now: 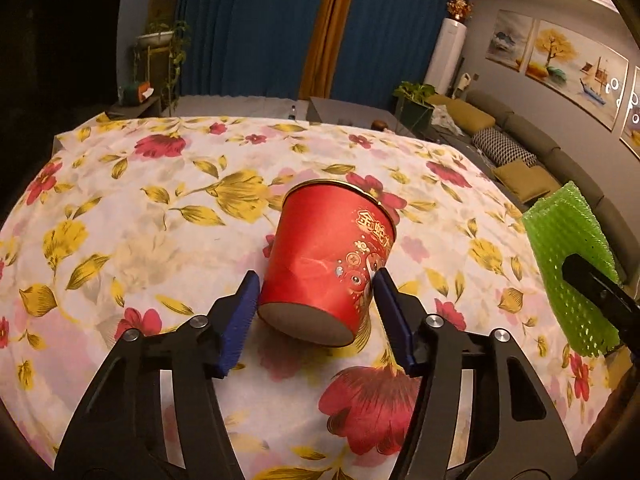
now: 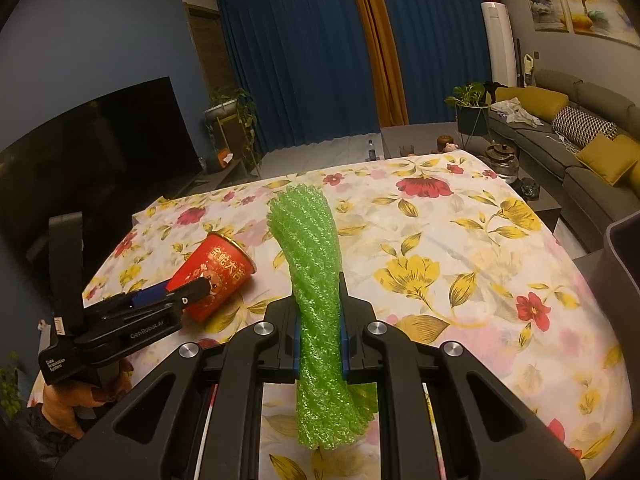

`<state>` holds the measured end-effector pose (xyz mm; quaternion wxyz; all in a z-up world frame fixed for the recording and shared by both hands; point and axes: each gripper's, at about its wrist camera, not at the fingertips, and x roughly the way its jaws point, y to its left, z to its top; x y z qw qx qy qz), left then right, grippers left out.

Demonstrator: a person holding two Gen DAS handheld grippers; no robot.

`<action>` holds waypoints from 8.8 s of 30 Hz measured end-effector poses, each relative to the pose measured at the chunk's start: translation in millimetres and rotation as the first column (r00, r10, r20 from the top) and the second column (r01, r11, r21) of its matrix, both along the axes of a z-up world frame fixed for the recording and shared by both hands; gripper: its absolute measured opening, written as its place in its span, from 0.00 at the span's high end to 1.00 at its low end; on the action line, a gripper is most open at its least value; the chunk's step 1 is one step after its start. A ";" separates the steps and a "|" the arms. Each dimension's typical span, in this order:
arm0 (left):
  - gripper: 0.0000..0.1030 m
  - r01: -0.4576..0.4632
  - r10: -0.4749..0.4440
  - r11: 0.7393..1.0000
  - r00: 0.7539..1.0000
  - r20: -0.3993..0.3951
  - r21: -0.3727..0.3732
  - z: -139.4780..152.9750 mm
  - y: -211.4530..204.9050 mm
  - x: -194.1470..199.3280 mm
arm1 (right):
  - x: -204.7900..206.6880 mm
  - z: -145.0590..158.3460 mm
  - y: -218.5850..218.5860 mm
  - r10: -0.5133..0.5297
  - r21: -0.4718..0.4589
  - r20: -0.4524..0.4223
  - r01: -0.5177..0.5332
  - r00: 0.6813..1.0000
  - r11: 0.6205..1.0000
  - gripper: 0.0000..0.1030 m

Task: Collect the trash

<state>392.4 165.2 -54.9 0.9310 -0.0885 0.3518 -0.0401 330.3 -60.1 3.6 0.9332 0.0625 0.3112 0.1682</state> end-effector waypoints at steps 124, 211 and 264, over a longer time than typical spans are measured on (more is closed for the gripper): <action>0.09 0.185 -0.219 0.971 0.943 0.251 0.154 71.6 -345.3 -139.7 | -165.4 52.3 -295.3 -0.452 -0.027 0.259 0.474 0.854 0.880 0.12; 0.06 0.024 -0.067 0.992 0.936 0.346 0.126 100.2 -223.6 -348.1 | -339.6 49.4 -176.3 -0.383 -0.090 0.318 0.430 0.867 0.898 0.06; 0.06 0.024 -0.067 0.992 0.934 0.350 0.125 100.9 -223.5 -349.1 | -339.8 49.3 -178.1 -0.384 -0.086 0.319 0.430 0.867 0.899 0.06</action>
